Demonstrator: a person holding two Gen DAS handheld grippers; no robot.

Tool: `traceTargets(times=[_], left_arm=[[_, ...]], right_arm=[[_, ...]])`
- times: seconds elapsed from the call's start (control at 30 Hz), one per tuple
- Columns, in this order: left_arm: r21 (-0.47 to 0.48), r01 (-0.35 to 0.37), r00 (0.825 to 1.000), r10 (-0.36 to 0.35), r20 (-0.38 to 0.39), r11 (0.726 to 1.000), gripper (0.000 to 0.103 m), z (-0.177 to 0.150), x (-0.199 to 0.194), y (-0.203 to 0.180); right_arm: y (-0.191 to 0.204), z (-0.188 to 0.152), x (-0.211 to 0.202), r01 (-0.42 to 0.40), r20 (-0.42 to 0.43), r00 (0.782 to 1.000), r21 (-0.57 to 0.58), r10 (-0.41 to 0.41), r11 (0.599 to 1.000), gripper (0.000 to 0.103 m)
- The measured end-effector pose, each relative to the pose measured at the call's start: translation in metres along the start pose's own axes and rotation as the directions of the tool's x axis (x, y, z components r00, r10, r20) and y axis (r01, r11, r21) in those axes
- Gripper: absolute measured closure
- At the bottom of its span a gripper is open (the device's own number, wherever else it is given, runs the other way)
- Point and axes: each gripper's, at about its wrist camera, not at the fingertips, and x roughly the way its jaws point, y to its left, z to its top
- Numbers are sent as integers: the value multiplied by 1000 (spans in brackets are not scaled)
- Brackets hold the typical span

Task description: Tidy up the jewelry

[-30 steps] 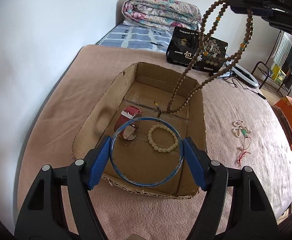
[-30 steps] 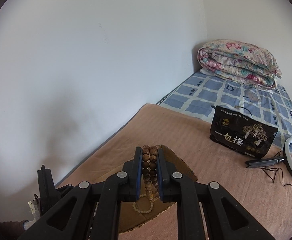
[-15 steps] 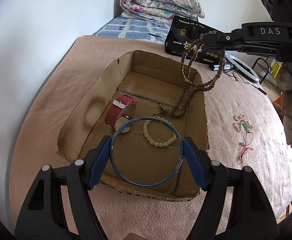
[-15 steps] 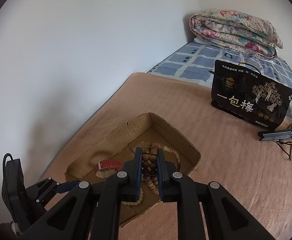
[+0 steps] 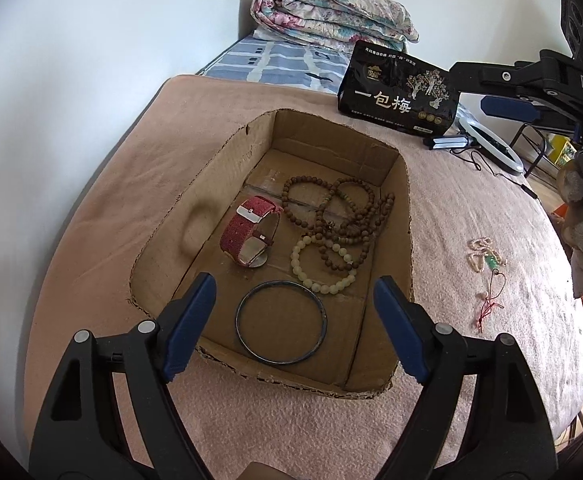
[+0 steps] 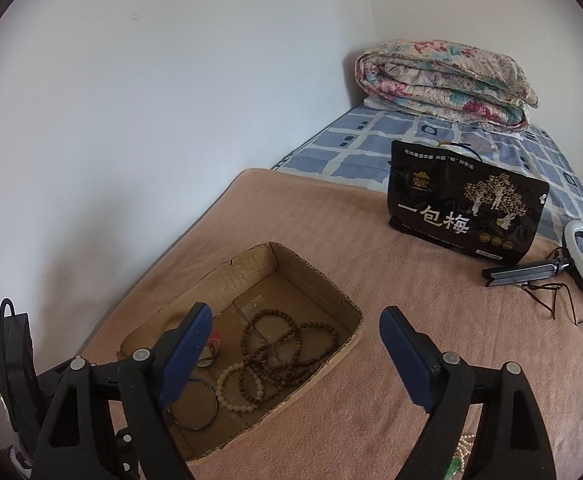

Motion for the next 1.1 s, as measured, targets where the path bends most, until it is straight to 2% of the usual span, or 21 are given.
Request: traceTargets(times=[0.37,0.53,0.67,0.87,1.03,1.1], left_arm=[[92,34,999,-37,30,995,20,-5,-14,-44],[121,97,994,-102,38,988,20,-10,-15,-72],[125,149,987,-155,37,981,20,-11,-12,-94],[159,191,981,-192,-5,969,20,-18,3,-124],[171,233,972,-226,-60,957,31,-26,20,-145],[175,252,967,-240,-86,952,42,-30,27,-153]], right_arm=[[-44,-18,-45,109,58,992,40,-112,993,2],[-70,-32,-67,166,68,984,27,-167,986,2],[-90,-43,-85,233,98,968,4,-233,972,0],[-121,-66,-93,259,53,965,-7,-258,966,0],[-143,-88,-83,228,-28,973,-8,-228,974,0],[-150,-96,-78,227,-54,972,-11,-227,974,2]])
